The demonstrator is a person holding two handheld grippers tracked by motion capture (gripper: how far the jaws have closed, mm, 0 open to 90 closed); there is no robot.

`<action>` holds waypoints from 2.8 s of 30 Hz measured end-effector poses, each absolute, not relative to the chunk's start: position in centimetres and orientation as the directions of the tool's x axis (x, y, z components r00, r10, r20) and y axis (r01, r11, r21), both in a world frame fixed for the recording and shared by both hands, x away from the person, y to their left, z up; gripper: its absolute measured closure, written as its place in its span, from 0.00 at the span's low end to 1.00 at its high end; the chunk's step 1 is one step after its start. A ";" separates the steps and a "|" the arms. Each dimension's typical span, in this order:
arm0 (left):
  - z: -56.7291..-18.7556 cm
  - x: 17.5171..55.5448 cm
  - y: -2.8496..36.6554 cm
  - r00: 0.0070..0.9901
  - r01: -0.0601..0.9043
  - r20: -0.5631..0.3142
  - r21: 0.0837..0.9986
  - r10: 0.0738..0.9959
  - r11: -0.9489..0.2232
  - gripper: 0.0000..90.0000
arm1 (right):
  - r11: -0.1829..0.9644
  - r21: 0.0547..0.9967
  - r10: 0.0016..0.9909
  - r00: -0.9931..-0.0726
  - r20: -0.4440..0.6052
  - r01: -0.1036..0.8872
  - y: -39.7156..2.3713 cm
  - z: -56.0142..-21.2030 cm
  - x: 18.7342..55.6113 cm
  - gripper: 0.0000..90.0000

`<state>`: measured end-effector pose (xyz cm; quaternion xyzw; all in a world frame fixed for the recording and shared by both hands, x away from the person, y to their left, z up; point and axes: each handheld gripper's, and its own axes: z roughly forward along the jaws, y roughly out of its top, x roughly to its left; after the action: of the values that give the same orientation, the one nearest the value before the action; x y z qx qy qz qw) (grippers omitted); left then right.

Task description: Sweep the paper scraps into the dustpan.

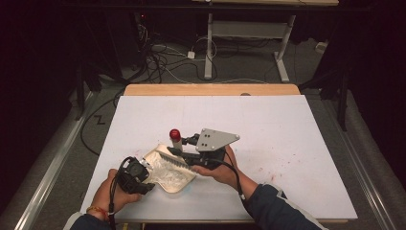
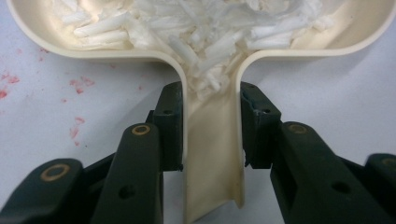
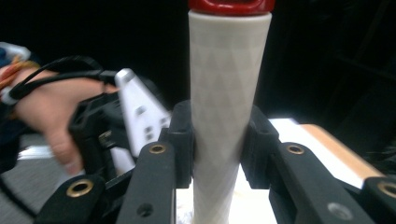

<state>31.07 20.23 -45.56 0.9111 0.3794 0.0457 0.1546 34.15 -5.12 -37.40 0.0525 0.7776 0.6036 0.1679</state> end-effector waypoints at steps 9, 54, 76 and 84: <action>-45.6 31.1 20.1 0.705 0.681 -0.039 0.316 0.708 -0.661 0.70 | 0.284 0.955 0.427 -0.881 -0.202 -0.081 -7.6 -36.9 36.1 0.78; -45.6 31.3 20.8 0.688 0.697 -0.054 0.325 0.723 -0.639 0.70 | 0.312 0.949 0.567 -0.790 -0.232 -0.054 -6.4 -40.4 42.7 0.78; -45.4 31.6 20.9 0.673 0.710 -0.051 0.322 0.738 -0.626 0.70 | 0.247 0.966 0.281 -0.950 -0.140 -0.070 -5.6 -38.5 36.4 0.78; -45.5 31.6 20.8 0.675 0.710 -0.049 0.315 0.736 -0.630 0.70 | 0.221 0.972 0.409 -0.896 -0.172 -0.085 -7.8 -37.1 36.6 0.78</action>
<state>31.59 20.82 -45.53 0.9018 0.4009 0.0420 0.1558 36.61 -7.78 -37.06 0.1073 0.7550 0.6148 0.2011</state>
